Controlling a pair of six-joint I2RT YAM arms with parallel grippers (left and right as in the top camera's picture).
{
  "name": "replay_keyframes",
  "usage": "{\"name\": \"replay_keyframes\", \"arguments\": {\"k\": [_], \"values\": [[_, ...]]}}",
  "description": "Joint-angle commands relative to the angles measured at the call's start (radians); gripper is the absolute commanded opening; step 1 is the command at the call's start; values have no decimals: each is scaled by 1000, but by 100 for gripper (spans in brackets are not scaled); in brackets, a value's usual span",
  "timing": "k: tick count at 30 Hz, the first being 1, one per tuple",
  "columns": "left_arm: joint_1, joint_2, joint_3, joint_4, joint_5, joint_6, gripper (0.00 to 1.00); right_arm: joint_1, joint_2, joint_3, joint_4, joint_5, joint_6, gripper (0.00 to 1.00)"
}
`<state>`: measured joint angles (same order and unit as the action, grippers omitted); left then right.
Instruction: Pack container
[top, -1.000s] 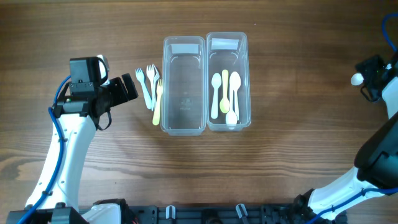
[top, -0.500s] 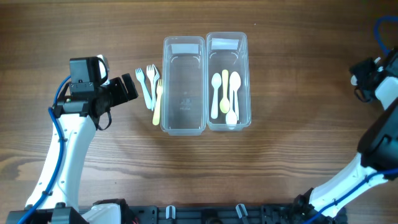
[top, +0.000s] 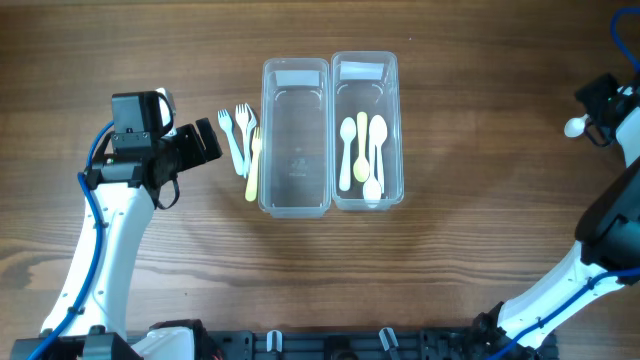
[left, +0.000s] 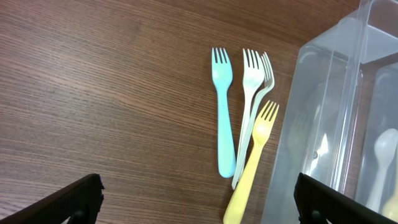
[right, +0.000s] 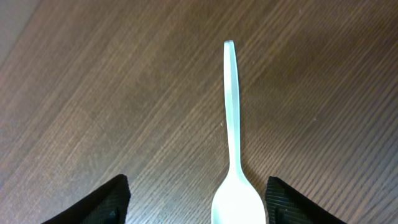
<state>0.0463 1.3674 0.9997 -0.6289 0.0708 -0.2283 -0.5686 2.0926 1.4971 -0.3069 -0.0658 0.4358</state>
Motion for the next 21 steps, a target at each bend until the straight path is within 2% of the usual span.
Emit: {"name": "replay_keyframes", "arguments": {"k": [1, 6, 15, 21], "values": [[-5, 3, 21, 3, -13, 19, 100, -7, 14, 21, 13, 33, -18, 68], [-5, 3, 21, 3, -13, 19, 100, -7, 45, 71, -12, 59, -55, 68], [-5, 3, 21, 3, -13, 19, 100, -3, 195, 326, -237, 34, -95, 70], [-5, 3, 21, 3, -13, 19, 100, -2, 225, 337, -278, 52, -84, 71]]}}
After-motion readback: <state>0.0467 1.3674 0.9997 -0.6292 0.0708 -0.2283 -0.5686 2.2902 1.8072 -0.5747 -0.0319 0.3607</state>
